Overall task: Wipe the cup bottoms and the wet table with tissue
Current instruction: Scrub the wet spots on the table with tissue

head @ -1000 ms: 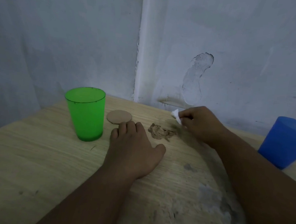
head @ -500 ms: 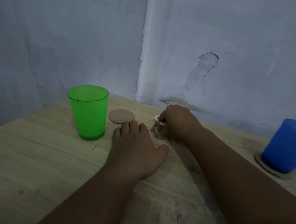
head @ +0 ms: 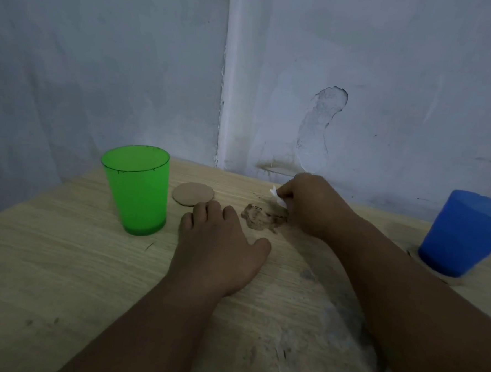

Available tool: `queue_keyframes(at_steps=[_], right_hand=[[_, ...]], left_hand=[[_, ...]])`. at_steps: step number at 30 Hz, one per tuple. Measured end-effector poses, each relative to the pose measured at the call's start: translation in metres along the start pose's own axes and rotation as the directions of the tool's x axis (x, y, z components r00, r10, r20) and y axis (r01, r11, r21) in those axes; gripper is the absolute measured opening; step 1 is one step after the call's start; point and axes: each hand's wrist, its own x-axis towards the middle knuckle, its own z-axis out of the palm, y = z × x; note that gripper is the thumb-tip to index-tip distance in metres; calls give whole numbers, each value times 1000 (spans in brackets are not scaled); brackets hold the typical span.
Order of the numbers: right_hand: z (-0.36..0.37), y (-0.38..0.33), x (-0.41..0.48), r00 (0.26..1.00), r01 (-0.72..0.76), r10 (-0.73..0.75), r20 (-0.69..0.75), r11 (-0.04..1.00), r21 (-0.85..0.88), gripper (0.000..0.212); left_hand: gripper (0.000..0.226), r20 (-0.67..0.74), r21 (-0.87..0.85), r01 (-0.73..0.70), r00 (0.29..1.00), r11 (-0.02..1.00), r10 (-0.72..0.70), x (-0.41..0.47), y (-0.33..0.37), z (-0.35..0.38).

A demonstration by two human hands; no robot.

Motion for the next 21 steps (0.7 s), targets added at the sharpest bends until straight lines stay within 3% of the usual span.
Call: queue_keyframes(at_steps=[2,5,8,13,21], right_hand=[[0,-8,7,995,17,-14,-94,999,33,33],[9,-29,17,995,89,-90,-41,996,-28,46],[22,-32,25,990,133,-136,-23,984,-119,12],[15,-19,22,997,32,-25,69,993,-110,27],[15,-6,4,1000,3,-3,1,993,-115,27]], left_hand=[[72,3,6,3,1000,1000,-3,1,1,0],[69,-4,9,1,1000,1000,-1,0,0,1],[67,-3,9,-1,1000,1000,1,0,0,2],[71,7,7,0,1000,1000,0,0,0,0],[73,15,5,1,1000,1000,-2,-1,0,-1]])
